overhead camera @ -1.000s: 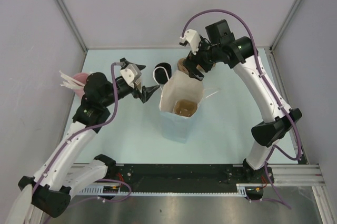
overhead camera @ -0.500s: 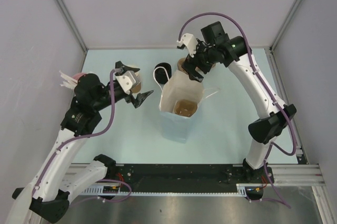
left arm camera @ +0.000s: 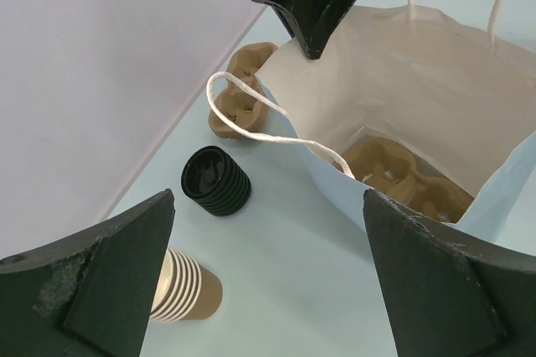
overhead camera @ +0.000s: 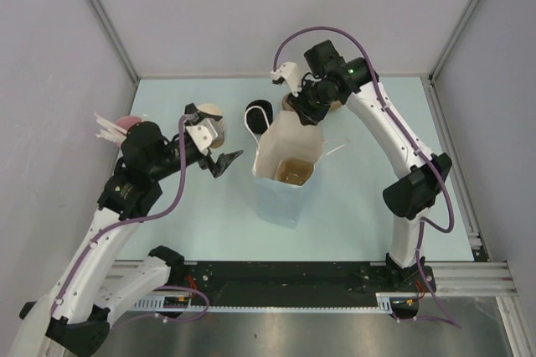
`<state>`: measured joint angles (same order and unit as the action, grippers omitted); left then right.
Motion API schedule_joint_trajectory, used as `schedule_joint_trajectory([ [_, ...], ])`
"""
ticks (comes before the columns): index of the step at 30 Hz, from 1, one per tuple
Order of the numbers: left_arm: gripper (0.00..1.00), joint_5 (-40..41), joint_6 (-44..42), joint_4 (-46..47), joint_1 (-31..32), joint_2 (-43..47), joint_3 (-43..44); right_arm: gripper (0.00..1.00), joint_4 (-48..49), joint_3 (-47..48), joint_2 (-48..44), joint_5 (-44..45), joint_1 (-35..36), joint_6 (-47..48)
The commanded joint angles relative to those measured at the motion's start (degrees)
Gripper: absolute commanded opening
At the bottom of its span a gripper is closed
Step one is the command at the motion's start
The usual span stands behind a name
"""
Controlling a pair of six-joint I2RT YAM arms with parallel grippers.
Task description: Pack the takeout coffee
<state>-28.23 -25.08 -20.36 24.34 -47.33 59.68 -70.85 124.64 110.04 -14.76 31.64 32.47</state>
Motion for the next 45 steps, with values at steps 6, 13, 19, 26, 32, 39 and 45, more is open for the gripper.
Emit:
schedule_joint_trajectory([
  [6,1.00,0.4,-0.6,1.8,-0.3,0.8,-1.8,0.13,3.8,-0.4,-5.8,8.9,-1.8,-6.4],
  [13,1.00,0.3,-0.3,1.5,-0.3,0.8,-1.4,0.00,6.2,-3.4,-8.3,13.2,-8.2,-10.6],
  [19,1.00,0.5,-0.5,1.5,-0.3,0.8,-1.6,0.00,10.5,-9.7,-12.3,17.5,-15.6,-13.0],
  [26,1.00,0.7,-0.3,1.8,-0.3,0.1,-1.2,0.00,16.8,-16.3,-15.5,22.0,-24.8,-14.4],
  [32,1.00,1.0,-0.3,2.1,-0.3,-0.3,-1.1,0.00,19.4,-19.2,-17.7,25.5,-29.2,-15.6],
  [39,1.00,1.1,-0.5,2.4,-0.3,-0.6,-1.2,0.00,21.5,-22.8,-18.7,30.7,-31.2,-16.7],
  [45,1.00,1.2,-0.6,2.3,-0.3,-0.4,-1.2,0.00,24.0,-25.1,-20.5,33.9,-35.1,-17.0],
])
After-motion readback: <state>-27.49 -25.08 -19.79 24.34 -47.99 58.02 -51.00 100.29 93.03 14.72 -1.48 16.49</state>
